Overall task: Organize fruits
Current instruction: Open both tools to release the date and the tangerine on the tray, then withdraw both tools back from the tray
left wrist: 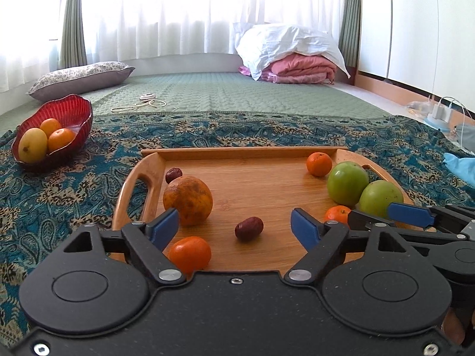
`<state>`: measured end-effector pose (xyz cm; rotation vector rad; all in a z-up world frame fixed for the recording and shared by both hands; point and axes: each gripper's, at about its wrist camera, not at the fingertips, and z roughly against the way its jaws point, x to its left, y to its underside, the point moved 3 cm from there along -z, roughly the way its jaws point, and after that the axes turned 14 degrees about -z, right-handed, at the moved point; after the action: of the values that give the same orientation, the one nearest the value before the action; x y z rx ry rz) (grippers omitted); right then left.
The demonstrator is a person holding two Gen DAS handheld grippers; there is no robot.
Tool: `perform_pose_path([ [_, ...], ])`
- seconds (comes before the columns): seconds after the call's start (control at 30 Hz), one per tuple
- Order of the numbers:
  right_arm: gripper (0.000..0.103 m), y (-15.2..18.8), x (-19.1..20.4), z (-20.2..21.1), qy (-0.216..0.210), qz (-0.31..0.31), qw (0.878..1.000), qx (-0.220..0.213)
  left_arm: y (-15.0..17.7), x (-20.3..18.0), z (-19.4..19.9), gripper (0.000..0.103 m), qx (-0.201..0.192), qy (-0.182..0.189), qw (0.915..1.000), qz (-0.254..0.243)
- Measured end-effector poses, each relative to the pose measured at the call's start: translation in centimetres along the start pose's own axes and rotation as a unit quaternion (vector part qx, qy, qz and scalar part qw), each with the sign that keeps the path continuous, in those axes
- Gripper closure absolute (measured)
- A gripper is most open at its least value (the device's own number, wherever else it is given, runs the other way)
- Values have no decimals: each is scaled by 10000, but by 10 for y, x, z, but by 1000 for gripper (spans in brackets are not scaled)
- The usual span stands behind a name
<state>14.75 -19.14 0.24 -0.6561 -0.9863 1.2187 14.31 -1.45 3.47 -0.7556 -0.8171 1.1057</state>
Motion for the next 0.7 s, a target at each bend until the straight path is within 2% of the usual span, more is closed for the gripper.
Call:
perform_pose_path([
  [0.37, 18, 8, -4, 16, 36, 57, 9999, -81, 16, 3, 19, 12, 45, 22, 9999, 112],
  [0.7, 14, 19, -11, 24, 100, 35, 9999, 27, 35, 6, 29, 8, 197, -13, 9995, 243],
])
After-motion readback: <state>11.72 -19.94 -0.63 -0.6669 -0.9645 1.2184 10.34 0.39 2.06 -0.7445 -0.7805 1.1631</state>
